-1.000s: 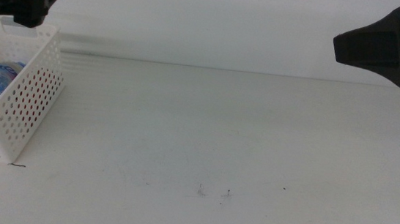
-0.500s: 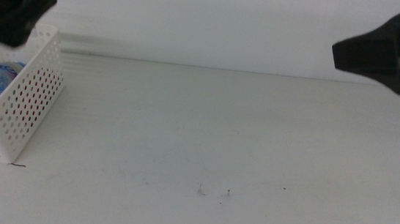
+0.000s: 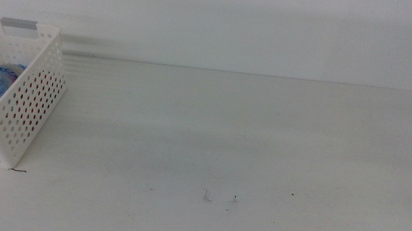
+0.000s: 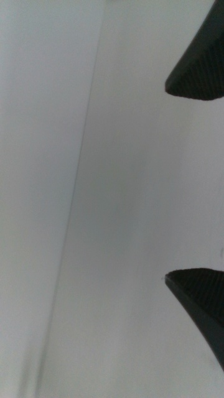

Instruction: Use arms to grab the bottles and put them into the dustbin to the left of the table.

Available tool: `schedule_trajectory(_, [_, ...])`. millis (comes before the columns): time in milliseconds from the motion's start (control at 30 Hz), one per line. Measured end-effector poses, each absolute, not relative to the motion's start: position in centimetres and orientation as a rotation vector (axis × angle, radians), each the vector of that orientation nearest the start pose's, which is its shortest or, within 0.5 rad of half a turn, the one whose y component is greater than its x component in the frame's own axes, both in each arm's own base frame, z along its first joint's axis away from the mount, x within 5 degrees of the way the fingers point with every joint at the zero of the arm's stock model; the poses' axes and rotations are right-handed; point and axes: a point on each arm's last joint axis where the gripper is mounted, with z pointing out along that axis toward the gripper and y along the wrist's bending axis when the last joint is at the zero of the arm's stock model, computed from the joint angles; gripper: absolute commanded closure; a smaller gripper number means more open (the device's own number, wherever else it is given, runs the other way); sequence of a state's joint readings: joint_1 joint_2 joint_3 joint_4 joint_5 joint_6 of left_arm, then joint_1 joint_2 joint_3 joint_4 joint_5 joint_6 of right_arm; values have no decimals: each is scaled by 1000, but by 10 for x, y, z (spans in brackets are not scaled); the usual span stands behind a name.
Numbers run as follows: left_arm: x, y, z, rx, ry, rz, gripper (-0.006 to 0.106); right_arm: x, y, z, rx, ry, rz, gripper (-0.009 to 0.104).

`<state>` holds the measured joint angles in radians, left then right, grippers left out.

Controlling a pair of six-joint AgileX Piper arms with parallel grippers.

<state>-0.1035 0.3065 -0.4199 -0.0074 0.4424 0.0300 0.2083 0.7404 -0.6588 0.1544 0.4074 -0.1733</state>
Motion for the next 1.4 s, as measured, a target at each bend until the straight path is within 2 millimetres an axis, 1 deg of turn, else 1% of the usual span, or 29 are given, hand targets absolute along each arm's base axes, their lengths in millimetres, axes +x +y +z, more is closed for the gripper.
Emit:
schedule_trajectory(100, [59, -6, 281, 107, 1773, -54, 7, 117, 15, 310, -166, 1907, 71, 8])
schedule_trajectory(167, [53, -5, 271, 105, 1759, -53, 7, 97, 5, 296, -98, 1871, 11, 8])
schedule_trajectory(233, [50, -5, 263, 103, 1750, -52, 7, 83, 0, 280, -49, 1849, -37, 8])
schedule_trajectory(333, [46, -4, 250, 102, 1741, -53, 7, 66, -3, 262, 6, 1800, -87, 8])
schedule_trajectory(467, [46, -5, 231, 100, 1736, -57, 7, 53, -4, 243, 19, 1754, -139, 8])
schedule_trajectory(633, [50, -6, 204, 92, 1798, -74, 7, 47, -6, 229, -17, 1718, -211, 8])
schedule_trajectory(767, [53, -6, 191, 87, 1802, -80, 7, 49, -6, 223, -21, 1707, -221, 8])
schedule_trajectory(933, [55, -6, 191, 82, 1743, -80, 7, 51, -7, 217, -20, 1677, -224, 8])
schedule_trajectory(1167, [55, -6, 190, 81, 1740, -79, 7, 55, -7, 196, -7, 1704, -205, 8])
schedule_trajectory(1400, [56, -4, 191, 47, 1724, -52, 7, 56, -7, 196, 17, 1682, -176, 8])
